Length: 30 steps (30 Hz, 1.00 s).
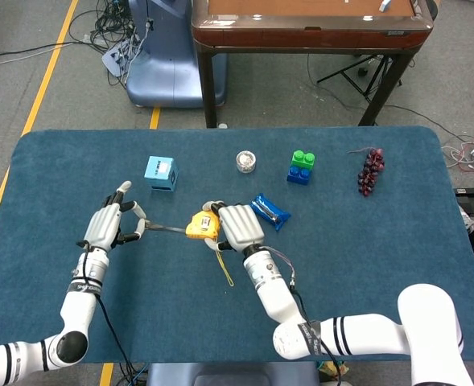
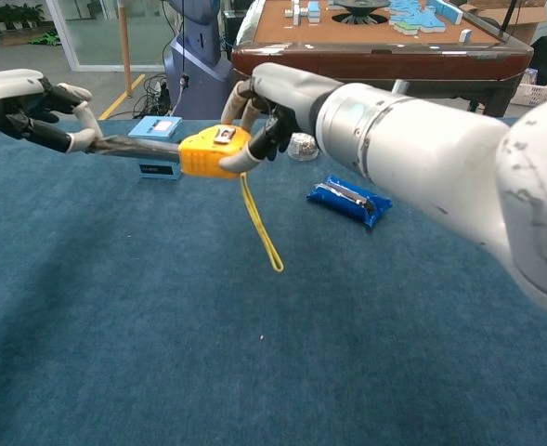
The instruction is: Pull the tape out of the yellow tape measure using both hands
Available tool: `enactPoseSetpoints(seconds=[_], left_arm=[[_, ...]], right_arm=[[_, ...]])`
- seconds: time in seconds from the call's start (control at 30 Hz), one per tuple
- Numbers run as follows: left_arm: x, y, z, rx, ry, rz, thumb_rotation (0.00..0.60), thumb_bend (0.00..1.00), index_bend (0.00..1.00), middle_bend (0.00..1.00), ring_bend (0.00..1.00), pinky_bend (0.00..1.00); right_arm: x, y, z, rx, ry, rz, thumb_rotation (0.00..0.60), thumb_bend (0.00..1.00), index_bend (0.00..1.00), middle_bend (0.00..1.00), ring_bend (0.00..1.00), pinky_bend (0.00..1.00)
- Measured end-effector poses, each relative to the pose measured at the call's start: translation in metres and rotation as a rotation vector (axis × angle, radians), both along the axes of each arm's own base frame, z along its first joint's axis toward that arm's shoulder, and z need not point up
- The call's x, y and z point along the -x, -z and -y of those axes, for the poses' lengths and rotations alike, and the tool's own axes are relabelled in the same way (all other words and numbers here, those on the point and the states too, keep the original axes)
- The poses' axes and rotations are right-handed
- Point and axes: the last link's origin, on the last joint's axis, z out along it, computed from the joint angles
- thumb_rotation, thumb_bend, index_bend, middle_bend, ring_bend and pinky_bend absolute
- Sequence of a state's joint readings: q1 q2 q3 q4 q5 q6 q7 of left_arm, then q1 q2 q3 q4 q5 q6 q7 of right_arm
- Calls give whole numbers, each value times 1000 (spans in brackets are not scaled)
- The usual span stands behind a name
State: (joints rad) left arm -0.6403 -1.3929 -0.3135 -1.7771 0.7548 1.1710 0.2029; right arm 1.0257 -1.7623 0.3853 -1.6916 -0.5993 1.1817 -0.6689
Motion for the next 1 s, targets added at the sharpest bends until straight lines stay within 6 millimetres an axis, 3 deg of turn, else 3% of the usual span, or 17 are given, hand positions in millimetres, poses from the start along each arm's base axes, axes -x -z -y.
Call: enactPoseSetpoints(seconds=[0.6, 1.0], left_arm=[[20, 0, 17, -64, 72, 105, 600, 504, 565, 22, 0, 0], [40, 1, 15, -80, 67, 134, 600, 505, 563, 23, 0, 0]], right_arm=[[36, -22, -3, -60, 26, -27, 600, 643, 627, 611, 533, 359], [78, -39, -7, -69, 55, -52, 600, 643, 635, 616, 538, 359]])
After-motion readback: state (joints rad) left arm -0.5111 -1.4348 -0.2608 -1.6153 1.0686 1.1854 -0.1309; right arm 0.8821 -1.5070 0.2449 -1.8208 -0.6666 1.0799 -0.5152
